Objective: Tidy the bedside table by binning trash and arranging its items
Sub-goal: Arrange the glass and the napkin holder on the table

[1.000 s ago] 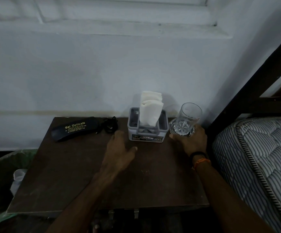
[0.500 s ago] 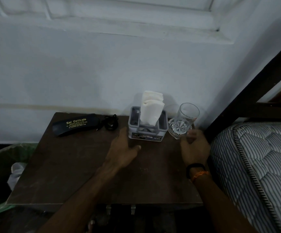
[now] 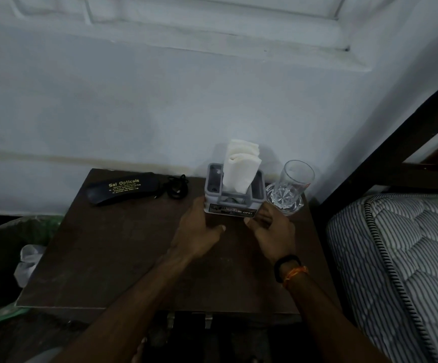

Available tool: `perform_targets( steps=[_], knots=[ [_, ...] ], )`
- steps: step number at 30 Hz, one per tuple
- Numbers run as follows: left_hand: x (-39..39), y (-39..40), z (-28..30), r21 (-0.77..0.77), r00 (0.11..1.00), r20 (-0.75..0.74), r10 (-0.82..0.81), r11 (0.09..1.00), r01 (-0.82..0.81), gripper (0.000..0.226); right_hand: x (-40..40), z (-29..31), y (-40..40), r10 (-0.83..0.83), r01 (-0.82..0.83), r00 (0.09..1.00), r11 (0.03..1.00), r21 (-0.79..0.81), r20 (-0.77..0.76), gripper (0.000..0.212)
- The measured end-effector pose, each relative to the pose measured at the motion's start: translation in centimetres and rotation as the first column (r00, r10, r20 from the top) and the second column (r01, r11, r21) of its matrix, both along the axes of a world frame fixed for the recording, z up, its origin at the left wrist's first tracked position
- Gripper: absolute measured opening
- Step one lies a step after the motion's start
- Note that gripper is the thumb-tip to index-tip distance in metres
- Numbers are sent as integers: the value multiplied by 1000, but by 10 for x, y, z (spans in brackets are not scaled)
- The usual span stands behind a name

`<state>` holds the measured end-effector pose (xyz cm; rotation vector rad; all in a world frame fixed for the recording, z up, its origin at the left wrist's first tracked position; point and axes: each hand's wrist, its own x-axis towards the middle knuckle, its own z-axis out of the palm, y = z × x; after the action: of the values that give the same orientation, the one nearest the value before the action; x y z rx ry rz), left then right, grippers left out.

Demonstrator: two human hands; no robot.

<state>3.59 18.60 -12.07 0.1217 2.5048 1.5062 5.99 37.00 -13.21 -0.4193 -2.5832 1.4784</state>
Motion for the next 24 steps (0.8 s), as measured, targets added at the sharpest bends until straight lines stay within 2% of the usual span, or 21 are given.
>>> perform_targets(
  steps=[3, 11, 13, 15, 17, 19, 21, 24],
  knots=[
    [1, -1, -1, 2, 1000, 3, 3, 1000, -3, 70, -3, -1, -2, 11, -11, 1000, 1000, -21, 5, 42],
    [-3, -4, -3, 6, 1000, -9, 13, 1000, -12, 65, -8, -3, -7, 10, -9, 999, 1000, -22, 44, 45],
    [-4, -7, -4, 0, 1000, -2, -7, 1000, 7, 64, -5, -3, -7, -36, 36, 998, 999, -7, 55, 38],
    [-8, -14, -5, -48, 1000, -25, -9, 999, 8, 57, 0, -4, -9, -139, 136, 990, 987, 85, 37, 23],
    [-17, -26, -4, -141, 998, -62, 33, 989, -41, 47, 5, -4, -13, -163, 156, 986, 970, 185, 23, 12],
    [-26, -46, -3, -216, 991, -98, 92, 970, -112, 39, 9, -4, -23, -56, 52, 998, 968, 244, 12, 10],
    [-34, -70, -2, -282, 968, -210, 139, 939, -197, 30, 13, -2, -40, 109, -98, 994, 949, 298, -19, 11],
    [-42, -109, -1, -357, 912, -361, 194, 875, -328, 31, 12, -1, -71, 357, -312, 934, 848, 428, -28, 7]
  ],
)
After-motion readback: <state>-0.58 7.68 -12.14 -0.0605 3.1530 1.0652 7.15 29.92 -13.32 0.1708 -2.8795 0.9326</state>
